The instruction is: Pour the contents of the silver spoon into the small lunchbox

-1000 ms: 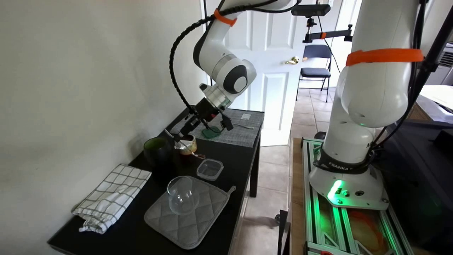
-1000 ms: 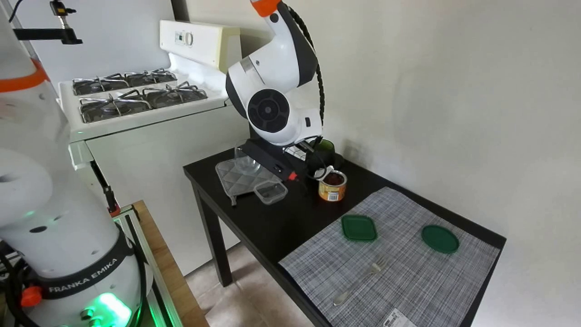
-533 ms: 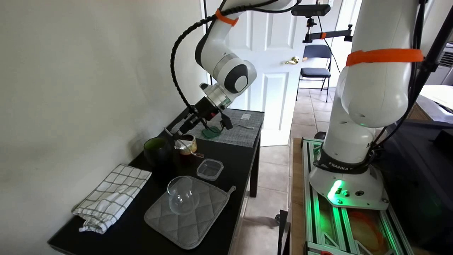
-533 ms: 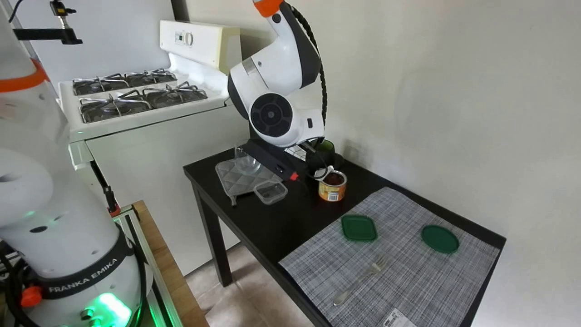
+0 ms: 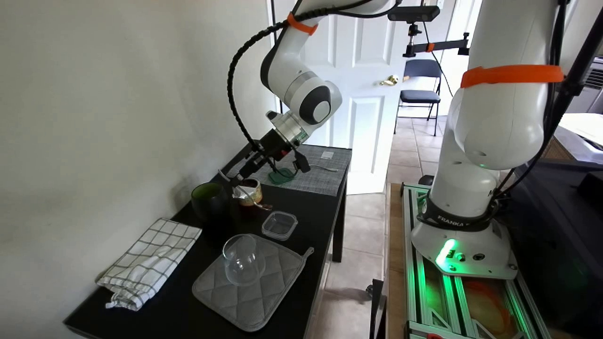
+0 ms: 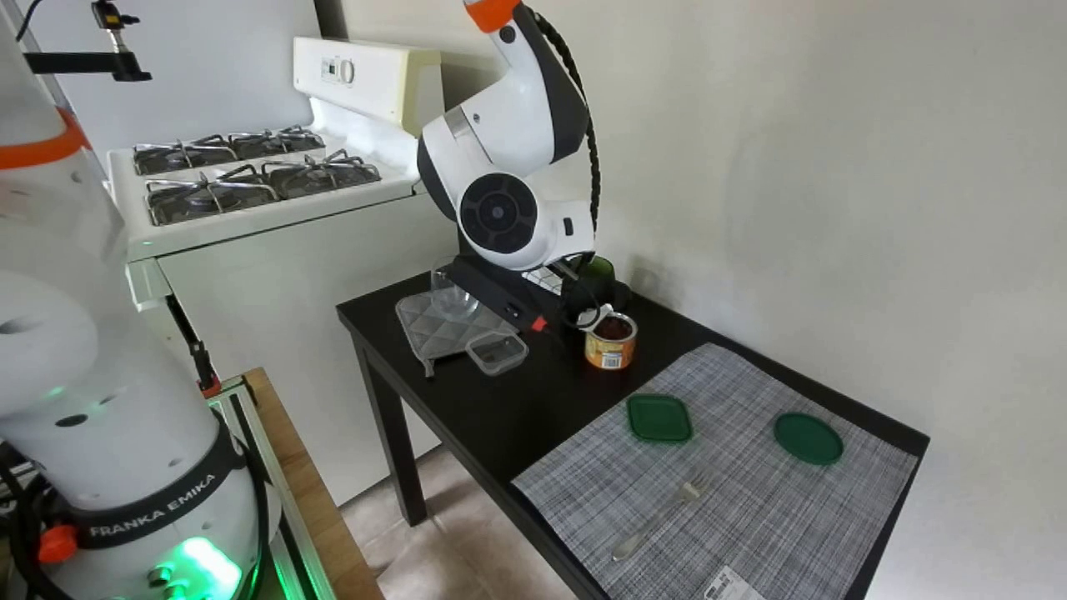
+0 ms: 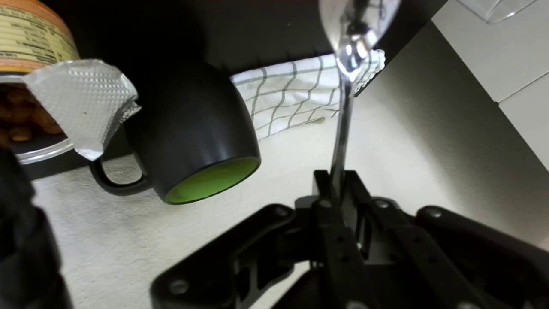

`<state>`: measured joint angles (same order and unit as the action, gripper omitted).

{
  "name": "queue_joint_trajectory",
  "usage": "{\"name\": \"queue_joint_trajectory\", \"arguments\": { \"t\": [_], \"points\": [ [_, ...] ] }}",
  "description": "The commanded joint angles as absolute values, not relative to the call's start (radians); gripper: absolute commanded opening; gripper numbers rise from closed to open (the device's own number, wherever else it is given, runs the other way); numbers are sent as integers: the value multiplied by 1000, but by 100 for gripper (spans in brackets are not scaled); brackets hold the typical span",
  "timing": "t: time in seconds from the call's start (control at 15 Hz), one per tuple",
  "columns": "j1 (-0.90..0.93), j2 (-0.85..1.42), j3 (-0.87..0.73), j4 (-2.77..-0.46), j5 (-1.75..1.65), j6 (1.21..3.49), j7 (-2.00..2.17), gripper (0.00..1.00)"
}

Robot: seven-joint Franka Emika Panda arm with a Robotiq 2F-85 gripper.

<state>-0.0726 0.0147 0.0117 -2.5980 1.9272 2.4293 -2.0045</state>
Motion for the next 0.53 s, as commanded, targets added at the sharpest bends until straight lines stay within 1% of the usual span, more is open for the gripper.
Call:
{"name": "queue_joint_trajectory", "arguments": {
  "t": [0.0, 0.33, 0.4, 0.47],
  "points": [
    [-59, -28, -8, -2641, 1899, 2396, -1979, 3],
    [-57, -37, -7, -2641, 1936, 2424, -2026, 3],
    [-62, -45, -12, -2653, 1880, 2373, -1957, 3],
    [-63, -46, -14, -2650, 1897, 2389, -1986, 3]
  ]
}}
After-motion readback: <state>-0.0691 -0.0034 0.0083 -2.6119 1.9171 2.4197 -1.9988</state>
